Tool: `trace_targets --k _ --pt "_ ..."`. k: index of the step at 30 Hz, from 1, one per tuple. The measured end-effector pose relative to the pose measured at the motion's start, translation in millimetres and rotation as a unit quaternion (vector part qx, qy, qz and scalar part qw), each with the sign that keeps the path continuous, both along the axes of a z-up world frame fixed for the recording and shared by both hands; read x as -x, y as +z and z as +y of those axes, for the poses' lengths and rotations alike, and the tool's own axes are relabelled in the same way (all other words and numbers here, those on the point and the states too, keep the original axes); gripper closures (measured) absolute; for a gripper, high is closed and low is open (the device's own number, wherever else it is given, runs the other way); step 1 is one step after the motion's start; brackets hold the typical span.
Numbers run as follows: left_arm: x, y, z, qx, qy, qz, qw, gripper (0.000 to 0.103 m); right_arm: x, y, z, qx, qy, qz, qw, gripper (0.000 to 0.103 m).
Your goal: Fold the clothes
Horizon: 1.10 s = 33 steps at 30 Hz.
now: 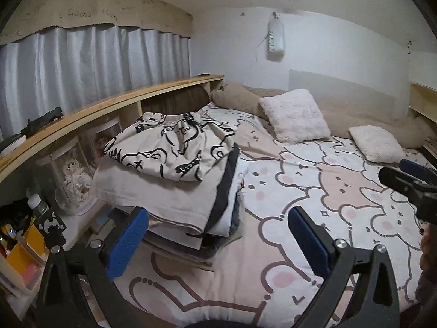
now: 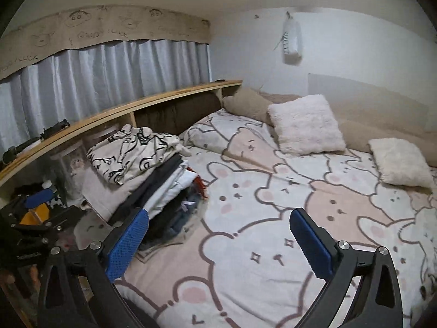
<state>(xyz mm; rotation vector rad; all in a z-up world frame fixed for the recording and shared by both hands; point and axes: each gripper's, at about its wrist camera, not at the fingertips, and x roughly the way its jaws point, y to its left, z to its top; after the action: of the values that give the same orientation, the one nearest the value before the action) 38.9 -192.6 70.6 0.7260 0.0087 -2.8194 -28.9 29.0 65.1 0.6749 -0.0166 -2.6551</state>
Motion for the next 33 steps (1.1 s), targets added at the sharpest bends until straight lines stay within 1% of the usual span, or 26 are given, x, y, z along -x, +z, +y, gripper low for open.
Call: trace_targets --k 3,9,14,17,20,24,33 --pt "-7.3 -3.5 6.9 0.003 0.001 0.001 1.0000 0.000 -9.0 0.1 11.3 0.014 -0.006 0.005 1.000 0.000" --pt "-15.9 -10.4 22.5 -0.007 -0.013 -0.001 0.9999 0.000 -24.2 -5.1 30.7 0.032 -0.016 0.010 0.999 0.000" --pt "-19.0 -11.3 30.8 -0.016 -0.021 0.000 0.9997 0.000 -28.7 -10.2 39.0 0.022 -0.029 0.006 0.999 0.000" --pt "-16.9 -12.0 33.6 -0.026 -0.026 -0.007 0.9993 0.000 -29.8 -13.4 45.4 0.019 -0.040 0.001 0.999 0.000" --pt "-16.6 -12.7 37.9 -0.016 -0.023 -0.009 0.9996 0.000 -30.4 -13.8 48.5 0.022 -0.039 -0.002 0.999 0.000" --pt "-18.5 -13.2 43.0 -0.004 -0.016 -0.004 0.9999 0.000 -32.6 -12.2 50.0 0.007 -0.049 0.008 0.999 0.000" --pt "-19.5 -11.9 44.6 0.007 -0.014 -0.005 0.9999 0.000 -34.4 -10.1 55.7 0.007 -0.058 0.008 0.998 0.000"
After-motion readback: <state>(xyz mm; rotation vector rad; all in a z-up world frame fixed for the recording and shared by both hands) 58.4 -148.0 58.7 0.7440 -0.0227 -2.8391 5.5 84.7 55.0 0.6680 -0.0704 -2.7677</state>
